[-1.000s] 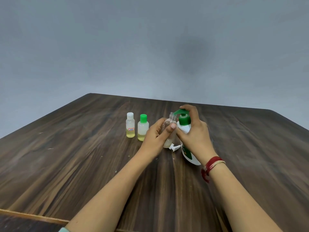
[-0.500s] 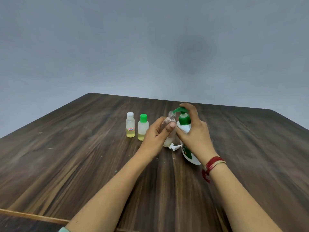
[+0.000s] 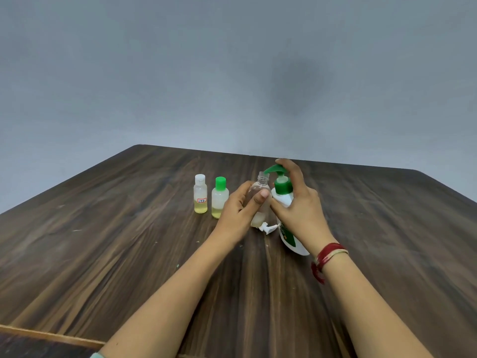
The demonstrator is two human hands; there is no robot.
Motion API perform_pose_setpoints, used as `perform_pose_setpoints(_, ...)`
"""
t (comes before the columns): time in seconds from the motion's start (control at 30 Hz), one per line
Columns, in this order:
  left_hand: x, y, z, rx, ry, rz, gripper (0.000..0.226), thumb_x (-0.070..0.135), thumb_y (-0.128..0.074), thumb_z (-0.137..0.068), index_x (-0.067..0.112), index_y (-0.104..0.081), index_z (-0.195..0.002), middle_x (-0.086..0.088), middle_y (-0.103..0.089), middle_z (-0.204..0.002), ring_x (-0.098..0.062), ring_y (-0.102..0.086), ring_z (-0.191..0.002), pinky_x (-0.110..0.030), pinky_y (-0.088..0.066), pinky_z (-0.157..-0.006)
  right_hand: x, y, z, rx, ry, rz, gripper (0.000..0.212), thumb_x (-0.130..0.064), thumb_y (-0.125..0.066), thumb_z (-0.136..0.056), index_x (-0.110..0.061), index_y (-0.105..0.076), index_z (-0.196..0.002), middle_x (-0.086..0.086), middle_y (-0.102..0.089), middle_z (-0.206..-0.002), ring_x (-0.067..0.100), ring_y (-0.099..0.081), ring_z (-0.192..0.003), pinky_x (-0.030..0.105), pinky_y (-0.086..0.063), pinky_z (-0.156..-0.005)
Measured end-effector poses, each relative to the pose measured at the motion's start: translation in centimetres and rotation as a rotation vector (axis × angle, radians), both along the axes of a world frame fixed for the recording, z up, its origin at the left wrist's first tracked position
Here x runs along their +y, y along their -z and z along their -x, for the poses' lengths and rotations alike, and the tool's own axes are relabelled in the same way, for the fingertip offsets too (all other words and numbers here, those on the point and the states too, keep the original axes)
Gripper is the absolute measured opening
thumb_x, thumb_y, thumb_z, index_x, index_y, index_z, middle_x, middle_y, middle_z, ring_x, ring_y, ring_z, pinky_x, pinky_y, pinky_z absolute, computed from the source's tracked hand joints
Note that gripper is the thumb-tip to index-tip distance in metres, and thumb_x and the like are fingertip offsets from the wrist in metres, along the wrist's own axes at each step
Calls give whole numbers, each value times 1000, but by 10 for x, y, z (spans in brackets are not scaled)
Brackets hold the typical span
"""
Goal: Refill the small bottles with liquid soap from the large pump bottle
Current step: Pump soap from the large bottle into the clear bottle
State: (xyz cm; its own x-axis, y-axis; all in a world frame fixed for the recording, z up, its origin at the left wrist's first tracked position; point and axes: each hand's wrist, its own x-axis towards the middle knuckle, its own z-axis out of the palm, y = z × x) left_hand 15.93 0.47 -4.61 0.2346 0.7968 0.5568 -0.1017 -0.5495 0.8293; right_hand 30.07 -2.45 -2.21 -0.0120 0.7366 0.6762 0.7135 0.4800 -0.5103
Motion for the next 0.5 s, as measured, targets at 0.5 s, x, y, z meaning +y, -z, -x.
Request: perform_pose_setpoints(0.5, 0, -1, 1, -4, -5, 6, 32, 53, -54, -82, 25, -62, -93, 13, -64, -82, -3, -60, -84, -16, -46, -74, 0, 0, 0, -18, 6, 24, 67, -30, -68, -90, -52, -25, -136, -3, -64, -116, 16, -64, -94, 38, -55, -87)
